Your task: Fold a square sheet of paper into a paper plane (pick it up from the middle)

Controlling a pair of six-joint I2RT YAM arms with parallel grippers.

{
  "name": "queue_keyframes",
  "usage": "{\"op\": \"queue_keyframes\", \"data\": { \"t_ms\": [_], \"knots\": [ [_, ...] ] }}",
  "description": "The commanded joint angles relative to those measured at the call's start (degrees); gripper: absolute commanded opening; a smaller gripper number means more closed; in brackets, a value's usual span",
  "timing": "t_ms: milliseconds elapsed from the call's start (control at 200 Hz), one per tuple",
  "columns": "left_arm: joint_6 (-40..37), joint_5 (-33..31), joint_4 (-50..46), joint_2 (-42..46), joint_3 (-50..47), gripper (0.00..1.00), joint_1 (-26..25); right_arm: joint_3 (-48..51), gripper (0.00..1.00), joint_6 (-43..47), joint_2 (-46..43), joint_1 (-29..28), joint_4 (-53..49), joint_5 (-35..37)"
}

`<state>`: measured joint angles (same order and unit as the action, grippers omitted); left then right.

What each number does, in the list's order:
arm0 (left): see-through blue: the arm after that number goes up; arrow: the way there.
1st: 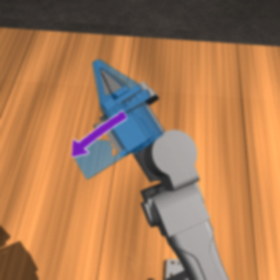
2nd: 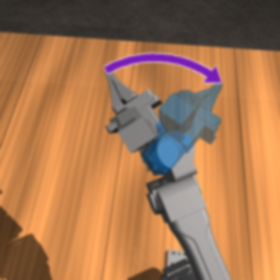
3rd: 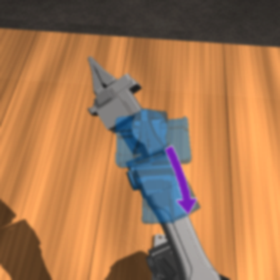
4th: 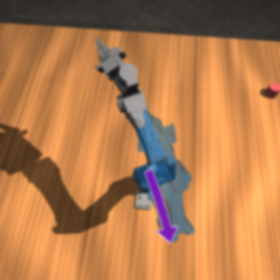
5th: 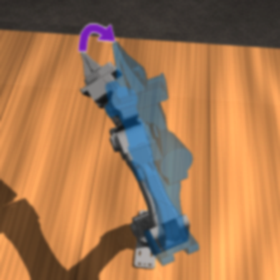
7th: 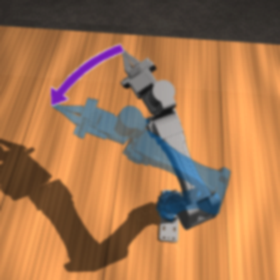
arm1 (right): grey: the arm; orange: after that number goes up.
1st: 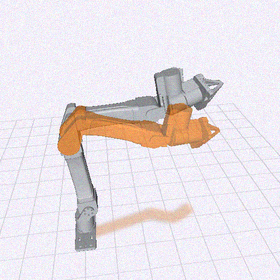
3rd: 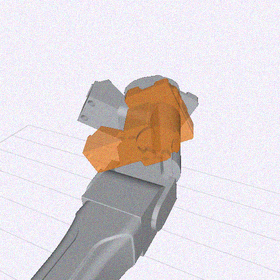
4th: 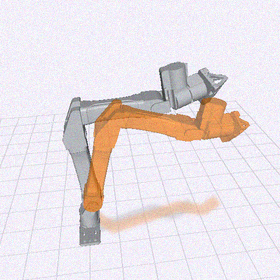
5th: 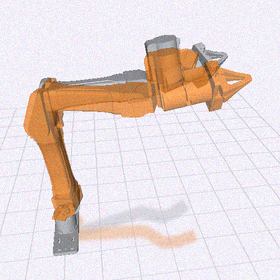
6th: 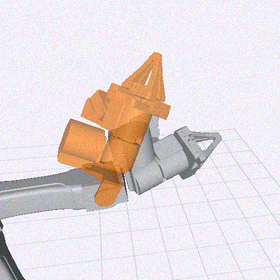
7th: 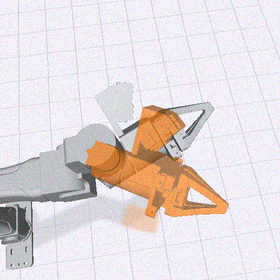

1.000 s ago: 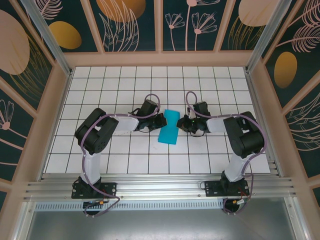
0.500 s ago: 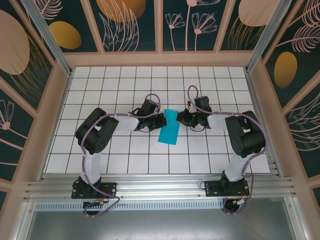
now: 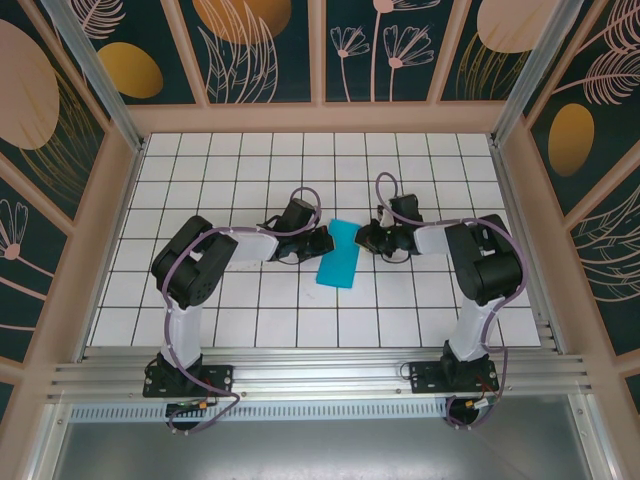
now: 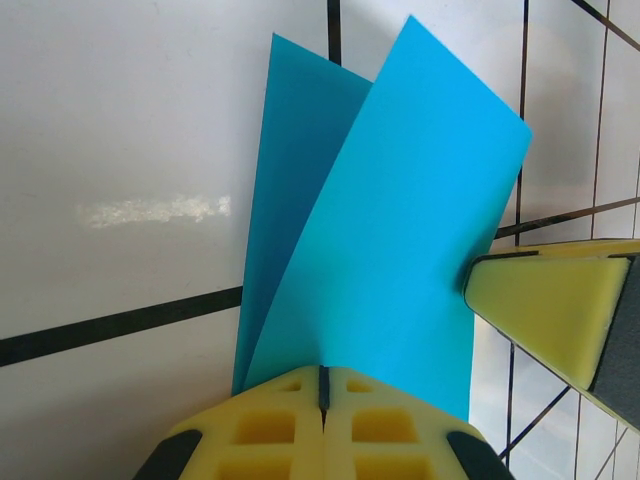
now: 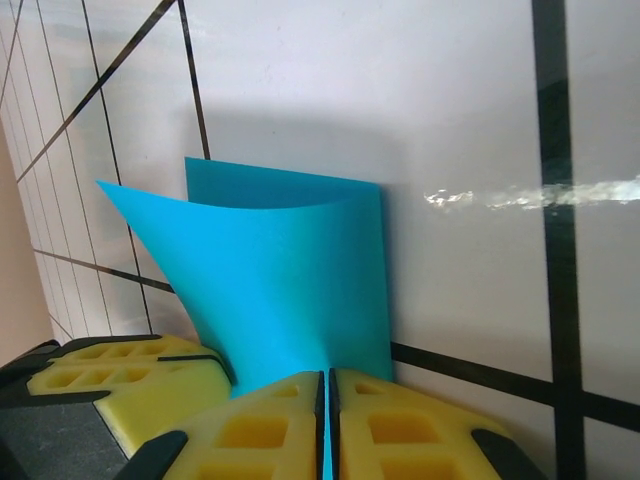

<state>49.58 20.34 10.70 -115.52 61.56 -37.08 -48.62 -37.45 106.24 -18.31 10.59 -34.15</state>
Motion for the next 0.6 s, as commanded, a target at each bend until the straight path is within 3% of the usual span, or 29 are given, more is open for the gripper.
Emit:
{"op": "queue_keyframes", "data": {
  "t_ms": [0, 595],
  "knots": [
    [-1.1, -4.1, -6.4, -3.7, -1.3, 0.0, -0.2, -3.1, 0.13, 1.1, -0.8, 0.0, -1.4, -0.5],
    [-1.2, -4.2, -6.7, -3.6, -1.5, 0.0, -0.2, -6.0, 0.13, 2.4, 4.8, 0.6, -4.7, 4.1]
  ]
}}
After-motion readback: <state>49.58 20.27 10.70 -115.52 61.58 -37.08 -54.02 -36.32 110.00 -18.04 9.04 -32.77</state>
